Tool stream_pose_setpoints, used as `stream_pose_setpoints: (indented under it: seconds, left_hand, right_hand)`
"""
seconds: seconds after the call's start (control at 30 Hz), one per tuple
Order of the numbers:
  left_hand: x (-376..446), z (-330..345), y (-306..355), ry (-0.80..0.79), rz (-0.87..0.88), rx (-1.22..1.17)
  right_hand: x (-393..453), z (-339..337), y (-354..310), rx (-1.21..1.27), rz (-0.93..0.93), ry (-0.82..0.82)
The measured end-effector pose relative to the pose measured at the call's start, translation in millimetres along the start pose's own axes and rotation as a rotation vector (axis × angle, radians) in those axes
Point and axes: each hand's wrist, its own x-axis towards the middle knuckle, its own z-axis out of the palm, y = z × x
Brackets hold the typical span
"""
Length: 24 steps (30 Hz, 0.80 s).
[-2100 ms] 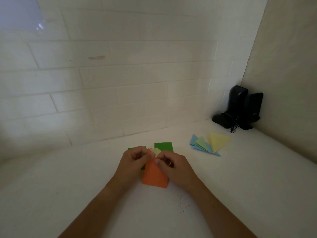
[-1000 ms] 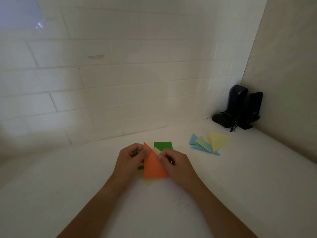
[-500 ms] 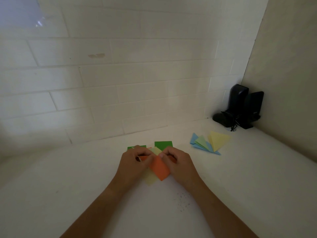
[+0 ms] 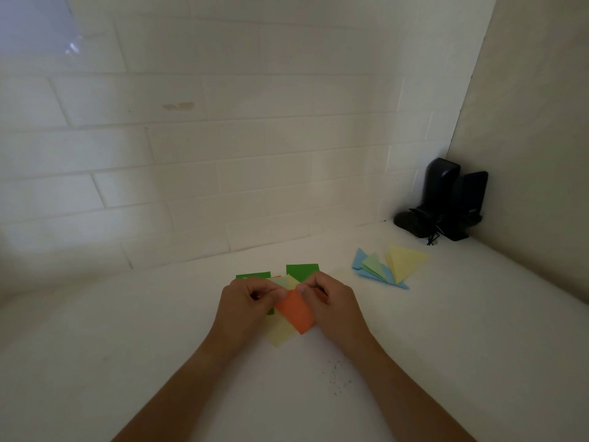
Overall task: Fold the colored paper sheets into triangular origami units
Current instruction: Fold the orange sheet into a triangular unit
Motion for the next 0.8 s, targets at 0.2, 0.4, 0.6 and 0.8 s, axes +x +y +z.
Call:
stream_pose_setpoints:
  seconds: [0.2, 0.4, 0.6, 0.8]
  left_hand:
    - [0.9, 2.0, -1.7, -0.021, 0.038, 0.101]
    - [-1.4, 3.8, -1.4, -0.099, 0.148, 0.122]
    - [-2.0, 2.3, -0.3, -0.095, 0.070, 0.055]
    - [-1.4, 2.0, 2.7, -0.089, 0.010, 0.015]
  right_hand:
    - [-0.6, -2.5, 1.4, -0.005, -0.023, 0.030]
    - [-0.6, -0.8, -0.2, 0.020, -0.041, -0.028]
    - [-1.5, -2.2, -2.3, 0.082, 0.001, -0.061]
    - [-0.3, -1.6, 1.4, 0.008, -0.049, -0.104]
